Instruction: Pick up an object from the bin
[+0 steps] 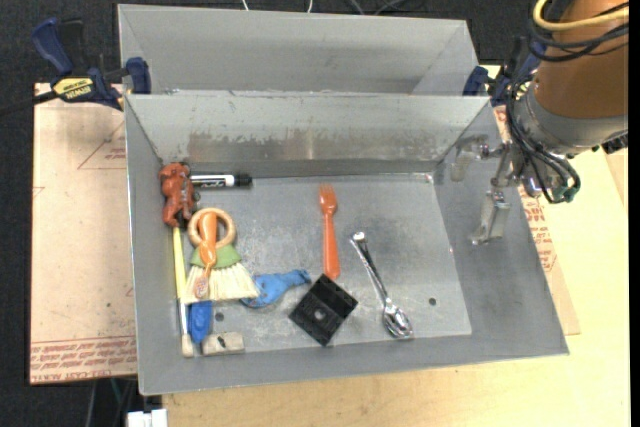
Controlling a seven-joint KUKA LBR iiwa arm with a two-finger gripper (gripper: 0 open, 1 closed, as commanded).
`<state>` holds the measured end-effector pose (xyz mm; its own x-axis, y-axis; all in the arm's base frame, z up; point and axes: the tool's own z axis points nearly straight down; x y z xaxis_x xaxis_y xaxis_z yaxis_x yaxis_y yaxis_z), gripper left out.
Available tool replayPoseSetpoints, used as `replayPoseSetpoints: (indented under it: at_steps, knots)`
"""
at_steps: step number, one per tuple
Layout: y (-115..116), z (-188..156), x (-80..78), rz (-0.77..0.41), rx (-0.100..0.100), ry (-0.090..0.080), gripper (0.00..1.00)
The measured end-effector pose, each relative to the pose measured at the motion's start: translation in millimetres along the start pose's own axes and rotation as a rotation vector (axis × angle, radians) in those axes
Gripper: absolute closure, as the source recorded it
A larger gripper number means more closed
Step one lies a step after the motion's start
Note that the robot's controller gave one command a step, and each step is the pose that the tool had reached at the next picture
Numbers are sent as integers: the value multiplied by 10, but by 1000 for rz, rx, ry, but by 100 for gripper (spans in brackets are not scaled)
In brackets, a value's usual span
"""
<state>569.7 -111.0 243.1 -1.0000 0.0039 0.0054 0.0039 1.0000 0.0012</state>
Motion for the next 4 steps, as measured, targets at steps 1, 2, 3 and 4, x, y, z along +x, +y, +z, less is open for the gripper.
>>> replayPoseSetpoints:
  at_steps: [1,2,3,4]
  knots:
    - [7,-41,-15,-3,1,-7,0]
    - [858,832,-114,-52,1,-9,0]
    - [858,838,326,-78,6,-17,0]
    - [1179,1193,-239,-479,2,-17,0]
